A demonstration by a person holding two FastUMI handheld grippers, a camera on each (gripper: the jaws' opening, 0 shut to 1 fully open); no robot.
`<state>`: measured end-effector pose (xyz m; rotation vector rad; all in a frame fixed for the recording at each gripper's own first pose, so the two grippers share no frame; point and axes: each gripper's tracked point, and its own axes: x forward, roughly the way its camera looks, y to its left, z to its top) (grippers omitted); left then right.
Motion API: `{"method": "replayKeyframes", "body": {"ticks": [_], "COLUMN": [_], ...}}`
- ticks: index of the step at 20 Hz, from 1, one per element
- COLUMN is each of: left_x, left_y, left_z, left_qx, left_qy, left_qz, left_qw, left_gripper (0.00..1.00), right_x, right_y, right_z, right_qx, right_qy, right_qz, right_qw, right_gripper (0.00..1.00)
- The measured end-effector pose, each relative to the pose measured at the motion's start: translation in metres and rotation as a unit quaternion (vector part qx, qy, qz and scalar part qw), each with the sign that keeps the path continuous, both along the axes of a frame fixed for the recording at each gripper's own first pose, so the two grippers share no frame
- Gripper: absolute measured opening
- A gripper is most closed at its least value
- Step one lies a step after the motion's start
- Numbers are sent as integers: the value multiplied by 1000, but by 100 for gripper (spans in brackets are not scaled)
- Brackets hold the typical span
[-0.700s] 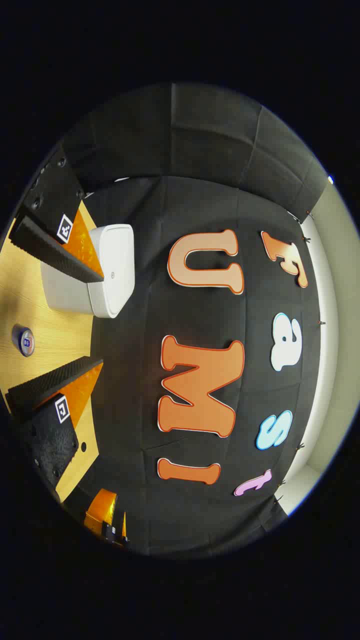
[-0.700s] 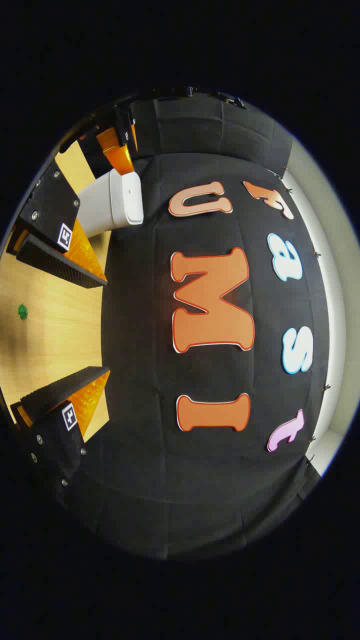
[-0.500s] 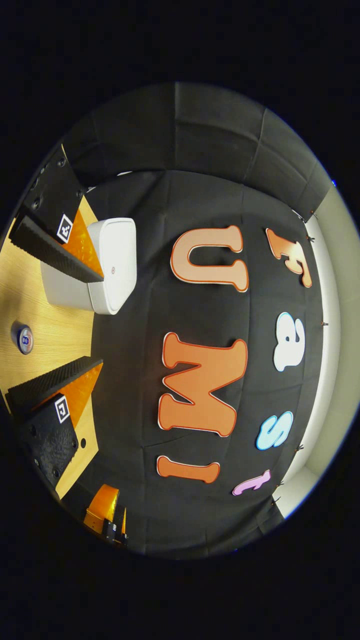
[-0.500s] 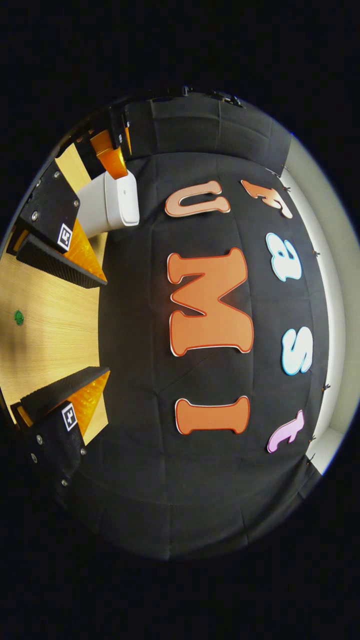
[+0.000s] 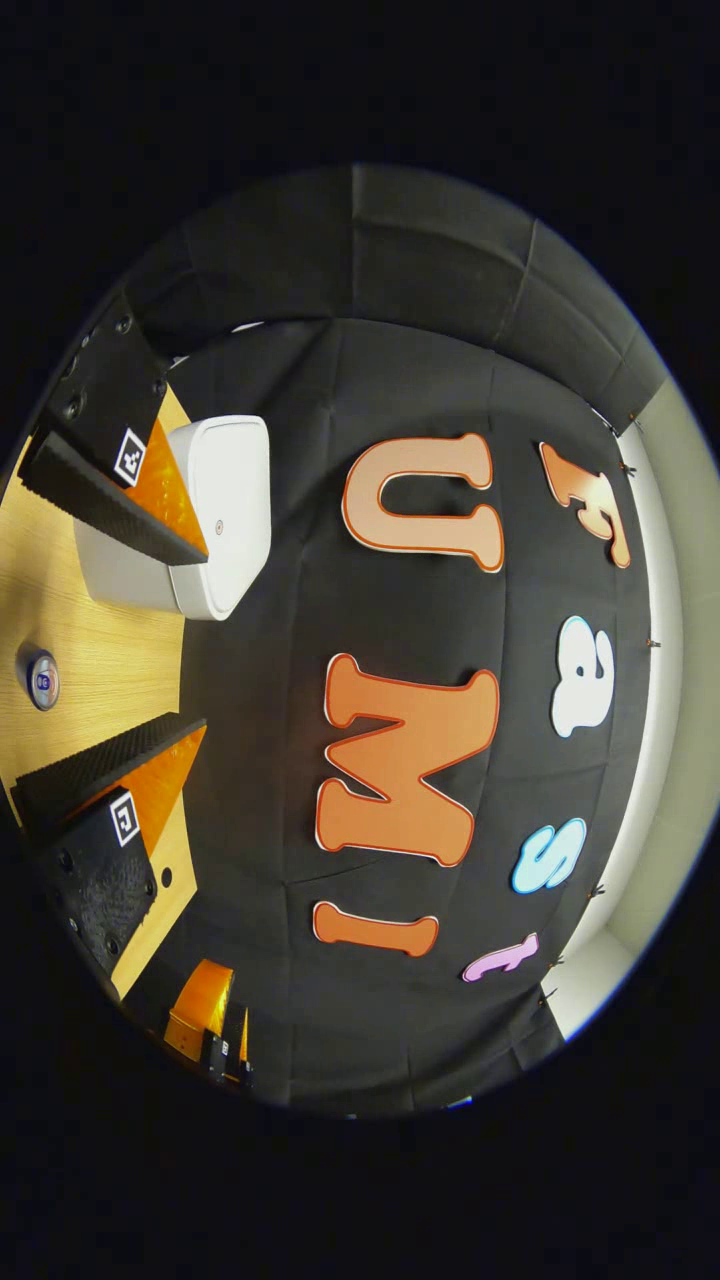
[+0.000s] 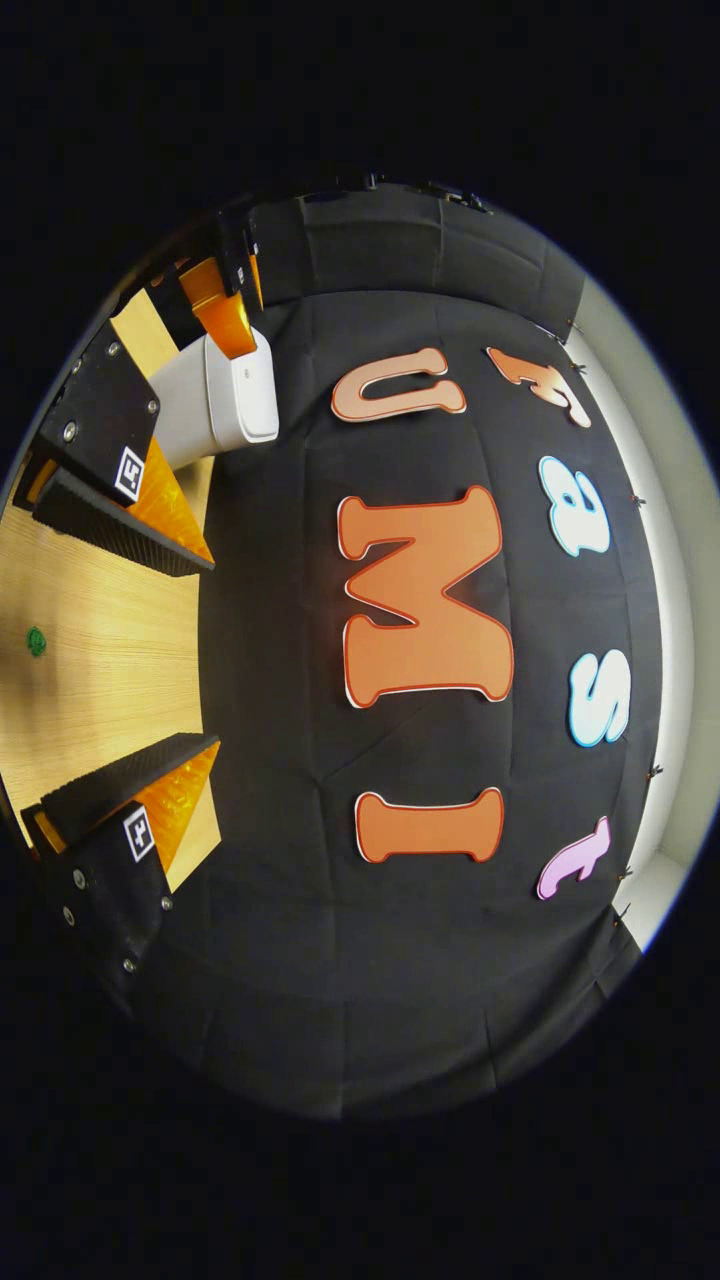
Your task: Press the lid of the desktop garbage bin to open it, pick up the crumpled paper on the desktop and throw it into the bin, then pick up the pop can on the desktop and drop it into the bin, and finally close the garbage bin lid.
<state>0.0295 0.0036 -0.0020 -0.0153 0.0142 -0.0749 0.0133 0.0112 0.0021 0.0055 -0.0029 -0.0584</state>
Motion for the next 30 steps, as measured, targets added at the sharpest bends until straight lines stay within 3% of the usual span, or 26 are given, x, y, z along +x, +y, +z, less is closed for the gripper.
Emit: {"method": "replayKeyframes", "body": {"ticks": [30], "left_x": [5], "left_y": [-6], "left_z": [4], "left_qx": [6], "left_qy": [6], "left_qz": [-7], "left_qw": [1000], "left_gripper": [94], "right_x": [4], "right_y": [-14], "right_z": [4], "right_qx": [-4], "right_qy": [6], "right_qz": [-5], "right_qw": [1000], "right_gripper": [94]}}
